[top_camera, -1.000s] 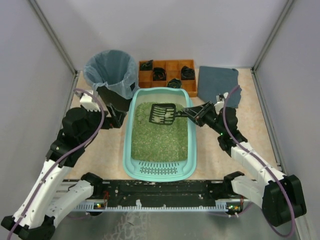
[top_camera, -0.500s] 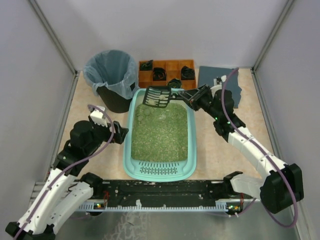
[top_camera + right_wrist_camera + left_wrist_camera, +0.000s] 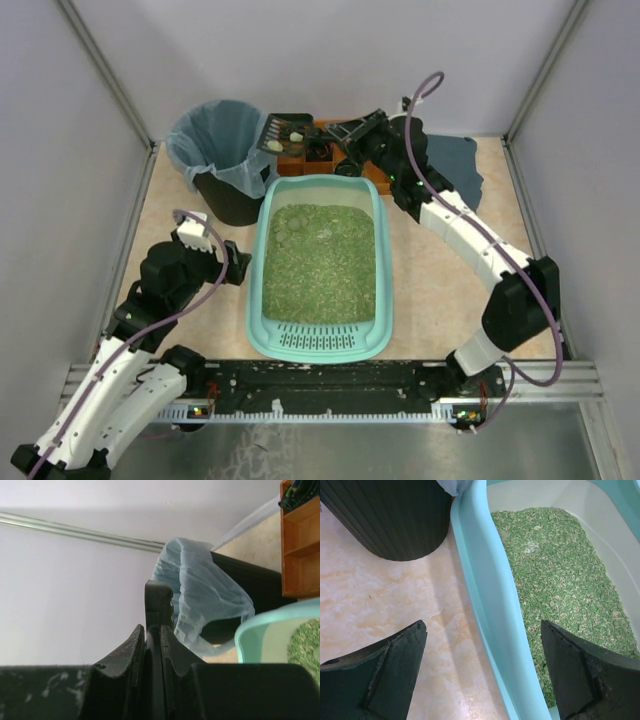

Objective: Clean the litter box

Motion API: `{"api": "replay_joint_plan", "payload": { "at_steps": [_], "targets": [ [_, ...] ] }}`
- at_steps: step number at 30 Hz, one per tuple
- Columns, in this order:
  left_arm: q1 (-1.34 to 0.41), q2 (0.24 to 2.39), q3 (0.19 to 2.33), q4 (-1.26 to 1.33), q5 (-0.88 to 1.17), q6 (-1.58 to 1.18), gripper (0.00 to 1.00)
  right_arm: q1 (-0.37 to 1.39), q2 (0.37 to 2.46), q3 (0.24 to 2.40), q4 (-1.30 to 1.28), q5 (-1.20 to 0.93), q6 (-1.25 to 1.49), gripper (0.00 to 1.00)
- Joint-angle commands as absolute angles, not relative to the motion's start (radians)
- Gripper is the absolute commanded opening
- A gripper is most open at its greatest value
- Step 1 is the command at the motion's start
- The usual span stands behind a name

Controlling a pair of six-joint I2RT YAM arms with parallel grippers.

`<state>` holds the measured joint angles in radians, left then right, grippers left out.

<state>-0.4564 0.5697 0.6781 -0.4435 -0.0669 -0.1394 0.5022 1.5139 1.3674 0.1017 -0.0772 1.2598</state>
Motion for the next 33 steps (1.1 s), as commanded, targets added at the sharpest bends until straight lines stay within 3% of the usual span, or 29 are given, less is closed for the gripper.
{"api": "replay_joint_plan", "payload": {
  "at_steps": [1, 9, 19, 28, 33],
  "targets": [
    [-0.461, 0.555, 0.673, -0.440, -0.115, -0.146, 1.00, 0.519, 1.610, 1.533, 0.134, -0.028, 1.217, 0.00],
    [-0.461, 0.574, 0.680, -0.455, -0.163, -0.163, 1.00, 0.555, 1.837, 1.796, 0.162, -0.042, 1.140, 0.00],
    [-0.461, 0.597, 0.685, -0.475, -0.216, -0.181, 1.00, 0.603, 2.101, 2.183, -0.006, -0.096, 0.927, 0.00],
    [-0.461, 0.615, 0.683, -0.469, -0.146, -0.157, 1.00, 0.629, 2.185, 2.327, -0.033, -0.140, 0.664, 0.00],
    [-0.461, 0.618, 0.684, -0.467, -0.140, -0.155, 1.00, 0.678, 2.187, 2.368, -0.035, -0.153, 0.378, 0.00]
  ]
}}
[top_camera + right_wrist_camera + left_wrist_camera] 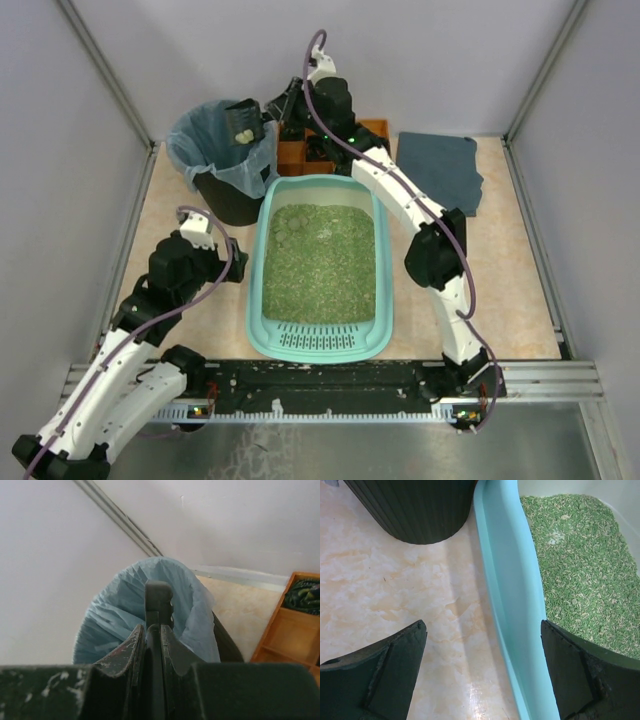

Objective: Clean the litter box

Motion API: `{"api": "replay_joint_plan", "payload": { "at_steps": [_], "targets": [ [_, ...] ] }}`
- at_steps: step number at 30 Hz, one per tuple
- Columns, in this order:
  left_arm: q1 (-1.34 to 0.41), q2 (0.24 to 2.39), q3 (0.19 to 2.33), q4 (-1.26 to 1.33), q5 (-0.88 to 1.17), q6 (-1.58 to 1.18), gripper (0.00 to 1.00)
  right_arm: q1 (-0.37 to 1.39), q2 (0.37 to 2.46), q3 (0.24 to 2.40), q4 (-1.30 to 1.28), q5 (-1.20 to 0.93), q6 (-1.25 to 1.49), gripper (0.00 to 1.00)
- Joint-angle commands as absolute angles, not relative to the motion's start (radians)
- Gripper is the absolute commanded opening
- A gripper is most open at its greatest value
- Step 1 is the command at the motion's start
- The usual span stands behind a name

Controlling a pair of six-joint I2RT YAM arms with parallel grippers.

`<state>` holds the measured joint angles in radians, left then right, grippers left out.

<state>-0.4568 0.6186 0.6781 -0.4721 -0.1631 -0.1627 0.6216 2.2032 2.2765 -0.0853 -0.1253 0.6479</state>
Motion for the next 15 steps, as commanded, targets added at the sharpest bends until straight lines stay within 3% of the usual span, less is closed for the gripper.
{"api": "replay_joint_plan", "payload": {
  "at_steps": [1, 7, 15],
  "targets": [
    [-0.462, 0.619, 0.685, -0.468, -0.140, -0.155, 1.00, 0.689, 2.186, 2.373, -0.035, -0.151, 0.326, 0.00],
    [-0.462, 0.627, 0.685, -0.466, -0.135, -0.153, 1.00, 0.745, 2.175, 2.359, -0.016, -0.144, 0.069, 0.00],
    [-0.461, 0.634, 0.687, -0.465, -0.129, -0.151, 1.00, 0.778, 2.136, 2.280, 0.045, -0.073, -0.051, 0.00]
  ]
}}
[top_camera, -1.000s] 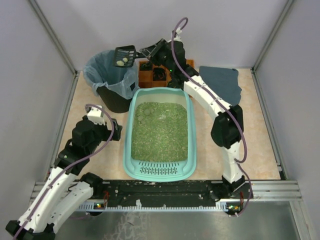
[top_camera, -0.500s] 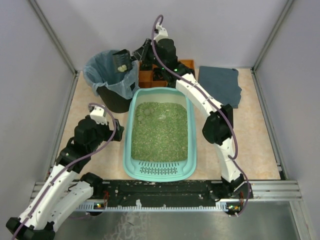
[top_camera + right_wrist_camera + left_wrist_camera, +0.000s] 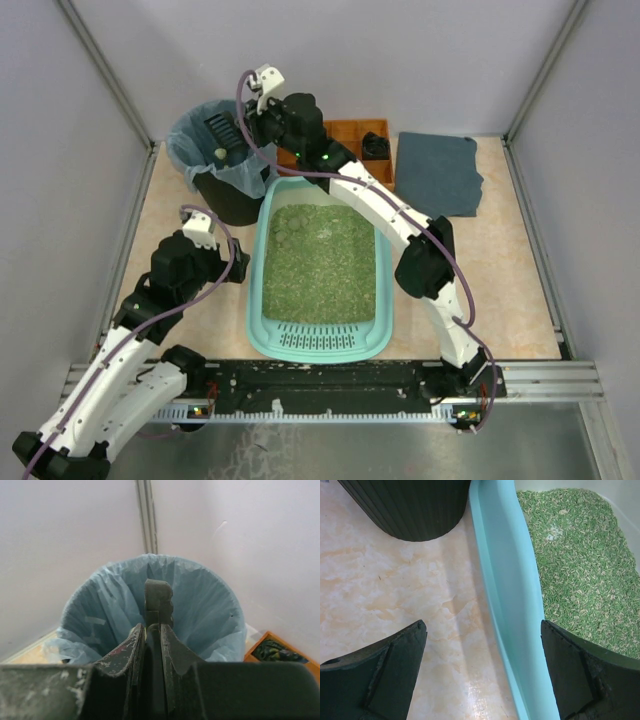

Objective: Clean the litter box

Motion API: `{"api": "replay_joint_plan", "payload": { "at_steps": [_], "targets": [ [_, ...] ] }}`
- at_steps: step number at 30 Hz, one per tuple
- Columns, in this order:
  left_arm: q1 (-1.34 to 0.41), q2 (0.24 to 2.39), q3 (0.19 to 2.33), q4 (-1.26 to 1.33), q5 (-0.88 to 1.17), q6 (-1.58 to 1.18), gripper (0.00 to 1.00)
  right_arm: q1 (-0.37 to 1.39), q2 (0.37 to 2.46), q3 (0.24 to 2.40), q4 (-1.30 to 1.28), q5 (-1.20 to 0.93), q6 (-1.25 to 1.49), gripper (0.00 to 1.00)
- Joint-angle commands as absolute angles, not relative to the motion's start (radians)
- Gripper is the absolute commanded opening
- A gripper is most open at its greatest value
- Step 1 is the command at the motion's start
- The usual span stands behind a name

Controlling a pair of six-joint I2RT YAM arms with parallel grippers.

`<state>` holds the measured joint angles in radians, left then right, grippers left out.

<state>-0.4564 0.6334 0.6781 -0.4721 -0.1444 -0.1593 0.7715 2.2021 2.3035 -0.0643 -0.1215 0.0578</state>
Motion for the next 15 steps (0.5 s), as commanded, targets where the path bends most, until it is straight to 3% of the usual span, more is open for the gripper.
{"api": "replay_joint_plan", "payload": {
  "at_steps": [1, 8, 15],
  "targets": [
    [-0.461, 0.636, 0.686, -0.465, -0.128, -0.149, 1.00, 0.780, 2.132, 2.275, 0.051, -0.068, -0.053, 0.00],
    [-0.461, 0.640, 0.688, -0.465, -0.127, -0.150, 1.00, 0.783, 2.099, 2.245, 0.087, -0.056, -0.042, 0.00],
    [-0.460, 0.645, 0.684, -0.454, -0.087, -0.137, 1.00, 0.792, 1.987, 2.225, 0.086, 0.011, 0.171, 0.00]
  ]
}}
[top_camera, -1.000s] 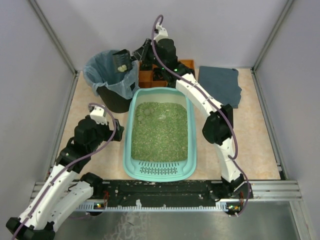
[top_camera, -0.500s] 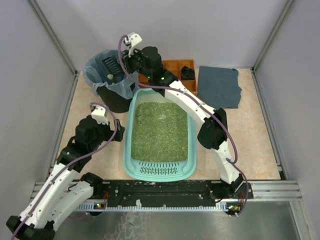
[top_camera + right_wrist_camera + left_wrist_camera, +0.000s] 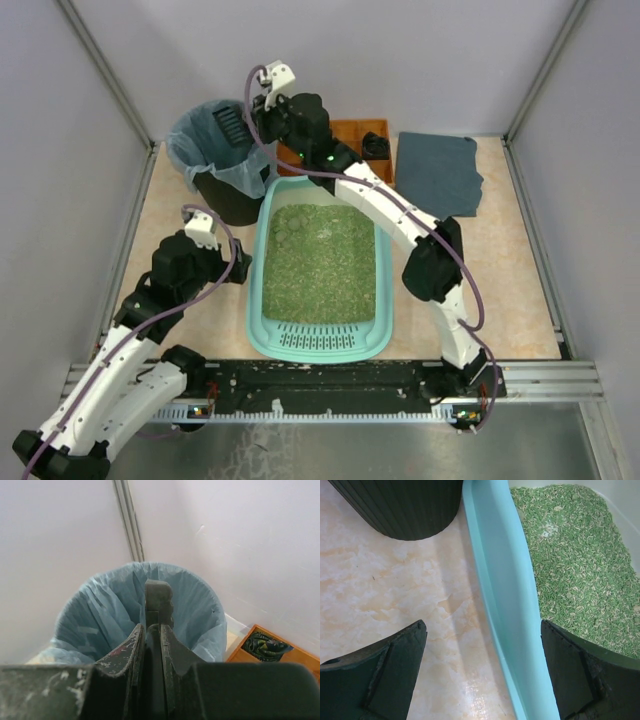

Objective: Clean the litter box

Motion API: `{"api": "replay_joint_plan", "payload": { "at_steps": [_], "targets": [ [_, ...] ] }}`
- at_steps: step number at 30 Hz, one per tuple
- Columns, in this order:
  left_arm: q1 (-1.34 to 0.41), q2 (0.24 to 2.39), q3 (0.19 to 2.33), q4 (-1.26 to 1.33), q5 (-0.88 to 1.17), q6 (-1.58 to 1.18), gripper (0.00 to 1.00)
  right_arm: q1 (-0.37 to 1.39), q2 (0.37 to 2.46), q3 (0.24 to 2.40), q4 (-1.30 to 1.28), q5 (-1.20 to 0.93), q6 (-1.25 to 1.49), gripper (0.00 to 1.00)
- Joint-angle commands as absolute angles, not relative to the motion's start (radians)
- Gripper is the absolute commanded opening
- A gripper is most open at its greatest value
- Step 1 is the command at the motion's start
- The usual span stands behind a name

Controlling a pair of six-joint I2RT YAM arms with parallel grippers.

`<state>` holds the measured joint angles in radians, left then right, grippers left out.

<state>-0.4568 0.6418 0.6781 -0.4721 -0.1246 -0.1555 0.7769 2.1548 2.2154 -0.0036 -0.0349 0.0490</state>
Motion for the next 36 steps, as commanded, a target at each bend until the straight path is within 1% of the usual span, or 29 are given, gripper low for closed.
{"api": "replay_joint_plan", "payload": {
  "at_steps": [1, 3, 7, 9, 14, 16, 18, 22, 30, 36],
  "targets": [
    [-0.461, 0.648, 0.685, -0.453, -0.082, -0.137, 1.00, 0.793, 1.964, 2.218, 0.081, 0.029, 0.192, 0.00],
    [-0.460, 0.655, 0.684, -0.452, -0.074, -0.136, 1.00, 0.792, 1.921, 2.193, 0.063, 0.087, 0.221, 0.00],
    [-0.461, 0.667, 0.686, -0.445, -0.049, -0.129, 1.00, 0.793, 1.831, 2.131, -0.060, 0.244, 0.294, 0.00],
    [-0.461, 0.670, 0.686, -0.442, -0.043, -0.128, 1.00, 0.792, 1.754, 2.035, -0.060, 0.267, 0.314, 0.00],
    [-0.461, 0.671, 0.683, -0.433, -0.026, -0.124, 1.00, 0.792, 1.507, 1.718, 0.065, 0.318, 0.359, 0.00],
    [-0.462, 0.671, 0.682, -0.431, -0.022, -0.123, 1.00, 0.792, 1.423, 1.618, 0.073, 0.369, 0.377, 0.00],
    [-0.460, 0.671, 0.681, -0.428, -0.016, -0.121, 1.00, 0.791, 1.349, 1.534, 0.051, 0.408, 0.400, 0.00],
    [-0.461, 0.677, 0.677, -0.414, 0.009, -0.119, 0.97, 0.790, 1.222, 1.414, -0.074, 0.465, 0.471, 0.00],
    [-0.461, 0.724, 0.681, -0.380, 0.104, -0.107, 0.93, 0.788, 1.118, 1.218, -0.349, 0.518, 0.681, 0.00],
    [-0.461, 0.728, 0.679, -0.388, 0.104, -0.103, 0.91, 0.783, 1.169, 1.159, -0.411, 0.510, 0.801, 0.00]
  ]
}}
